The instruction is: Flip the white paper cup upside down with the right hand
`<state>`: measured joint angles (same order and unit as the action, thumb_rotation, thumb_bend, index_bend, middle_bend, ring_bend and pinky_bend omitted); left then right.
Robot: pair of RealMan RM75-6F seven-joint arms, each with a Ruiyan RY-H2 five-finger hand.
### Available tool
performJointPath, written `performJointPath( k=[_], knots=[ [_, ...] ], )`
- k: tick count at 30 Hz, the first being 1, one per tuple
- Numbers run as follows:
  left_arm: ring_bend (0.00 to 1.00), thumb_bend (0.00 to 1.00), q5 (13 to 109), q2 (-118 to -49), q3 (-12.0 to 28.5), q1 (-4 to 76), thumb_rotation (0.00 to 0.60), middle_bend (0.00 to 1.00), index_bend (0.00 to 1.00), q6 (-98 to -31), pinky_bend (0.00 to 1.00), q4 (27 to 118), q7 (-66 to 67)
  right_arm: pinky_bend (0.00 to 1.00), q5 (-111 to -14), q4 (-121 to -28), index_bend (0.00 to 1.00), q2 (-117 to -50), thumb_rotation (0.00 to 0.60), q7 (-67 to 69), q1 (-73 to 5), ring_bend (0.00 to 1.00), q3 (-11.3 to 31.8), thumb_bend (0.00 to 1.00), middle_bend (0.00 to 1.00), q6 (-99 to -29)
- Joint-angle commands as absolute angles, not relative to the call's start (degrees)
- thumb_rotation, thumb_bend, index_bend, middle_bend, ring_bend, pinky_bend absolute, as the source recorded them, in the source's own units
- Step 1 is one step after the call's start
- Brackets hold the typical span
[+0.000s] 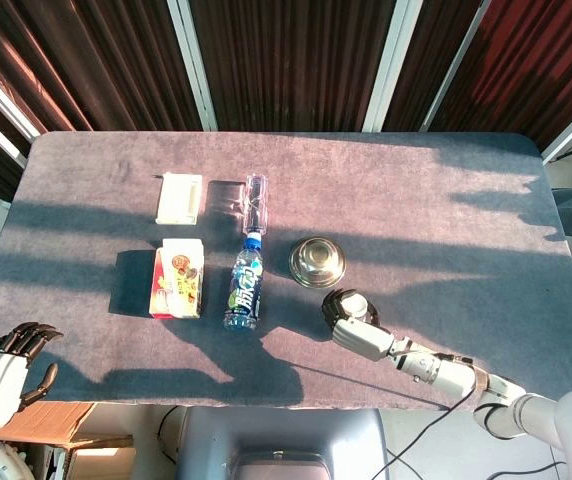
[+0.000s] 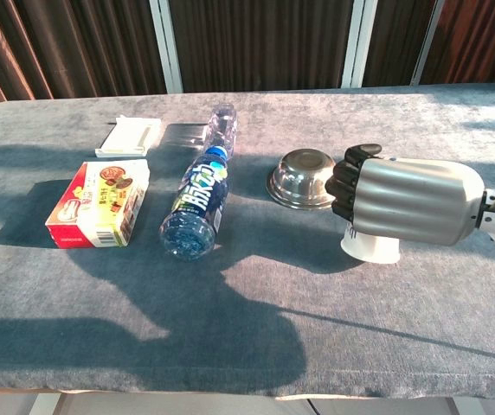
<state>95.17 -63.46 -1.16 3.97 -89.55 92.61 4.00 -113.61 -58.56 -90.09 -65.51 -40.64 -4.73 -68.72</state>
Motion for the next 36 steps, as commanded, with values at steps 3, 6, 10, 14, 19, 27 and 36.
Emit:
performJointPath(
  k=[3, 6, 10, 14, 19, 27, 36],
  knots=[
    [0.21, 0.42, 95.21, -63.41, -1.21, 4.0, 0.6, 0.28, 0.34, -89.42, 0.39, 92.62, 4.0, 0.56, -111.31, -59.52, 0.57, -90.87, 0.6, -66.56, -38.39, 0.37, -3.06, 0.39, 0.43, -70.18],
    [0.21, 0.42, 95.21, -63.4, -1.25, 4.05, 0.6, 0.28, 0.34, -89.25, 0.39, 92.71, 4.15, 0.53, -109.51, -60.8, 0.48, -90.95, 0.6, -66.26, -37.07, 0.32, -2.27, 0.39, 0.36, -70.4],
    [0.21, 0.42, 95.25, -63.43, -1.26, 4.09, 0.6, 0.28, 0.34, -89.16, 0.39, 92.74, 4.27, 0.52, -108.72, -61.55, 0.43, -90.58, 0.6, -66.07, -36.54, 0.3, -1.99, 0.37, 0.33, -69.94],
    [0.21, 0.42, 95.1, -63.47, -1.21, 4.09, 0.6, 0.28, 0.34, -89.11, 0.39, 92.71, 4.32, 0.51, -106.73, -62.51, 0.35, -90.41, 0.6, -64.94, -35.56, 0.22, -1.25, 0.32, 0.25, -69.49],
    [0.21, 0.42, 95.26, -63.42, -1.21, 4.0, 0.6, 0.28, 0.34, -89.4, 0.39, 92.67, 4.21, 0.49, -102.48, -68.12, 0.21, -88.91, 0.6, -59.44, -33.48, 0.12, 0.34, 0.25, 0.13, -70.37],
    [0.21, 0.42, 95.02, -63.66, -0.95, 3.94, 0.6, 0.29, 0.34, -89.62, 0.39, 92.52, 4.48, 0.4, -95.35, -94.89, 0.19, -74.64, 0.6, -41.46, -26.08, 0.2, 1.33, 0.23, 0.14, -77.13],
    [0.21, 0.42, 95.35, -64.35, -0.81, 4.36, 0.6, 0.29, 0.34, -89.28, 0.39, 92.06, 5.06, 0.22, -90.25, -102.7, 0.25, -62.39, 0.6, -27.17, -14.97, 0.13, -1.0, 0.24, 0.17, -88.23]
  ],
)
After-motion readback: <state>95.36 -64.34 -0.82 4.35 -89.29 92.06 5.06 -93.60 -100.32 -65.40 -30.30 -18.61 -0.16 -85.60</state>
